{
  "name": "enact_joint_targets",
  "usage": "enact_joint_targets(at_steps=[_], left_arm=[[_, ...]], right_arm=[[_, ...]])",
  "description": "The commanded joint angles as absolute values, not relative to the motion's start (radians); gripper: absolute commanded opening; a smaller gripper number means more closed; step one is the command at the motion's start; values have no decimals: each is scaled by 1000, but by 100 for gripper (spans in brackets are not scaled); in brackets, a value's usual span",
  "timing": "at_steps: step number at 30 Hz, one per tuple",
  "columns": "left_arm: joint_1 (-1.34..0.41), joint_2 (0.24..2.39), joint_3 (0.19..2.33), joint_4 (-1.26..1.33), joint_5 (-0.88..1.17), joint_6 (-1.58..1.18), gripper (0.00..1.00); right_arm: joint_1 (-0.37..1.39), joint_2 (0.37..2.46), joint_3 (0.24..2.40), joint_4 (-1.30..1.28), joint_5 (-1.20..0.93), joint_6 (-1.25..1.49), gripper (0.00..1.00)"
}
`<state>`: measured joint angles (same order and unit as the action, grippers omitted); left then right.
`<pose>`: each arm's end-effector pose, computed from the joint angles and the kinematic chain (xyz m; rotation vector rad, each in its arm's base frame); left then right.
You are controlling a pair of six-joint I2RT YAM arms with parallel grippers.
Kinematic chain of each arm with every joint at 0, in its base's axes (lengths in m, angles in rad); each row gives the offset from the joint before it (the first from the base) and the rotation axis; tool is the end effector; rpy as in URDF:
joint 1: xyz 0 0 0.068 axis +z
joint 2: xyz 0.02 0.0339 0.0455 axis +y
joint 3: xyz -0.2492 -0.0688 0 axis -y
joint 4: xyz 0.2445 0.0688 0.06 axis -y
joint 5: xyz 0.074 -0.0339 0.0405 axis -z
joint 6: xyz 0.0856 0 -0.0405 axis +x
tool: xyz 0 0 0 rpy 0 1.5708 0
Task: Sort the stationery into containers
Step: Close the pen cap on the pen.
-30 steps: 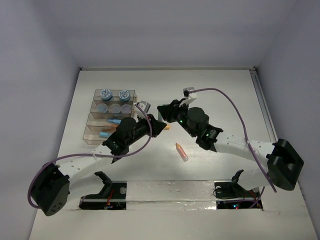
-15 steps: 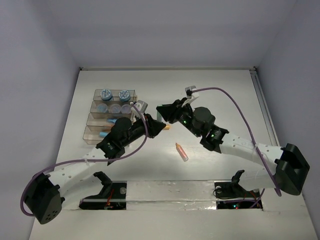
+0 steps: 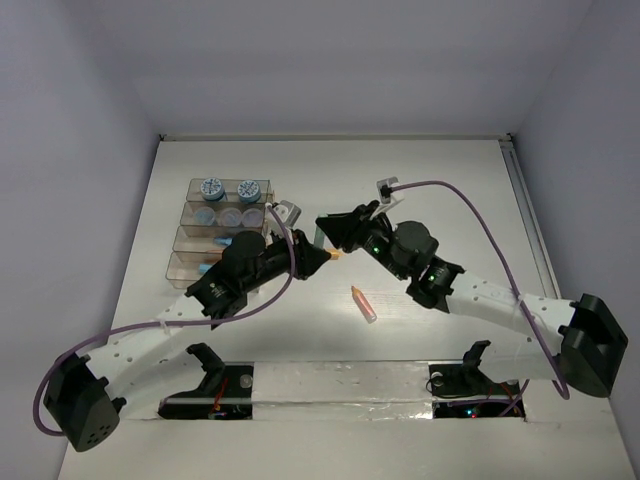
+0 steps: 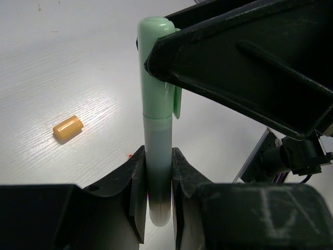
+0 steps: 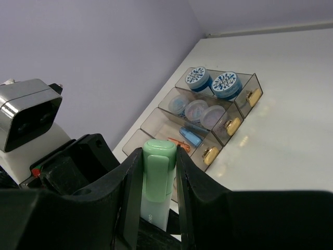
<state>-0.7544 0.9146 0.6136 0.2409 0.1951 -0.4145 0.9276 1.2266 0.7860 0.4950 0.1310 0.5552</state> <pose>0.1904 -0.2018 0.2863 0.4497 1.6779 -1.0399 0.2136 0.2664 0.3067 -0.1889 1.6069 1.0729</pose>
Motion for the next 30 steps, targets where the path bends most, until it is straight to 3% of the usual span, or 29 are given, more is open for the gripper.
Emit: enact_joint_targets(at_steps=[1,16,24,30], left_arm=[[-716,879,758,462,37,-388,0],[-657,890,782,474,37,-380,0],[-626,937,787,522,89,-414,0],[-626,930,782,520,74,-407,0]], right_arm=[[997,1232,715,266,17,548,0],[1058,1249,589,207,23,610,0],[1149,1364,652,235,-6,618,0],[1149,1321,618,241,33,660,0]])
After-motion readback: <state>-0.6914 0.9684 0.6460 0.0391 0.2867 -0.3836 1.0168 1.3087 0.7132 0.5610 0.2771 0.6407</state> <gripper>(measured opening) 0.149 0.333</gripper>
